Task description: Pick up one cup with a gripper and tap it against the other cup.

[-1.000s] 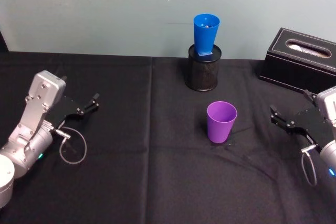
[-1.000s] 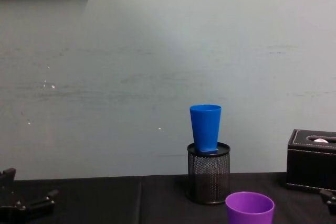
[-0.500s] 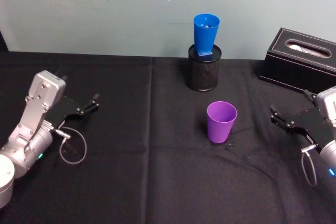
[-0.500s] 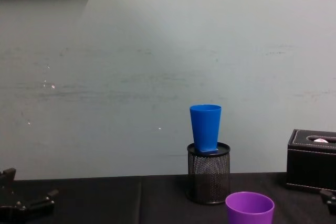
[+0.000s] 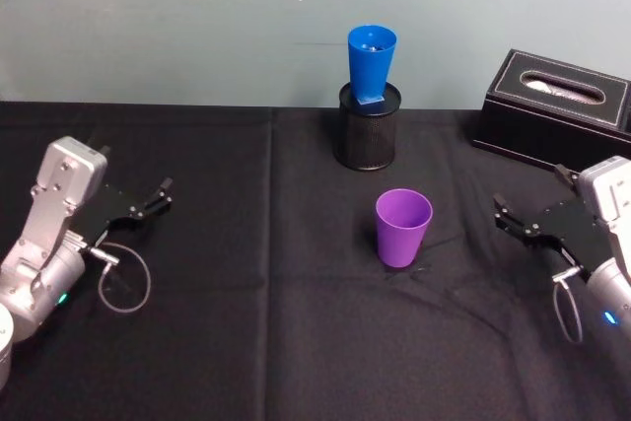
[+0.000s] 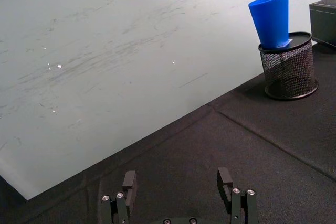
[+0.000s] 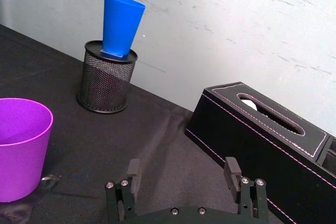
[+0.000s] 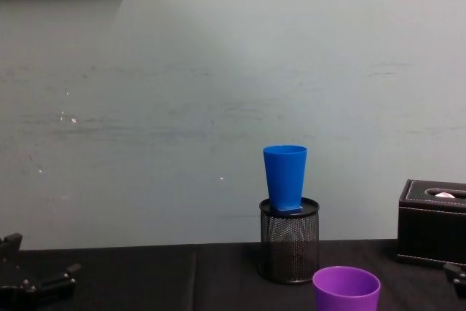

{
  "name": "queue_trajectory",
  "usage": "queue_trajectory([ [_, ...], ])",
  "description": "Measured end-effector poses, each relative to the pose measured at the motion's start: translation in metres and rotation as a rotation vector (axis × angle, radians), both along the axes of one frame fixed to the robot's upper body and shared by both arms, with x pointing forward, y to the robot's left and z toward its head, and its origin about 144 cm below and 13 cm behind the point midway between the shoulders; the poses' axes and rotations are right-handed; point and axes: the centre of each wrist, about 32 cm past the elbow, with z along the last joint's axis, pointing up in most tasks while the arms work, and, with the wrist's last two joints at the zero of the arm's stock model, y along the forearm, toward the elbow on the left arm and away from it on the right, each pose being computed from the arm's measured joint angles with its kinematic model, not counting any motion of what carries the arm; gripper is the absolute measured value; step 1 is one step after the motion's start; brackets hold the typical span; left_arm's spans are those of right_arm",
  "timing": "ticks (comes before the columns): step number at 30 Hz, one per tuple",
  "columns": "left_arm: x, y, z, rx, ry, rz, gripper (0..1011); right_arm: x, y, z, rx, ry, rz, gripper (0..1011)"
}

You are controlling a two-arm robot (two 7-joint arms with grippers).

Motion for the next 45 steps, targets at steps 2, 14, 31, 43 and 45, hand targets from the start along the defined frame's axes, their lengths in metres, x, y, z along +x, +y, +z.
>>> queue_trajectory([
  [2, 0.0, 0.0, 0.0, 0.0, 0.0, 0.0, 1005, 0.0, 0.0, 0.0, 0.0, 0.0, 0.0, 1003],
  [14, 0.0, 0.0, 0.0, 0.0, 0.0, 0.0, 1005, 0.0, 0.0, 0.0, 0.0, 0.0, 0.0, 1003],
  [31, 0.0, 0.0, 0.0, 0.0, 0.0, 0.0, 1005, 0.0, 0.0, 0.0, 0.0, 0.0, 0.0, 1003],
  [43, 0.0, 0.0, 0.0, 0.0, 0.0, 0.0, 1005, 0.0, 0.0, 0.0, 0.0, 0.0, 0.0, 1003],
  [45, 0.0, 0.0, 0.0, 0.0, 0.0, 0.0, 1004, 0.0, 0.0, 0.0, 0.0, 0.0, 0.0, 1003],
])
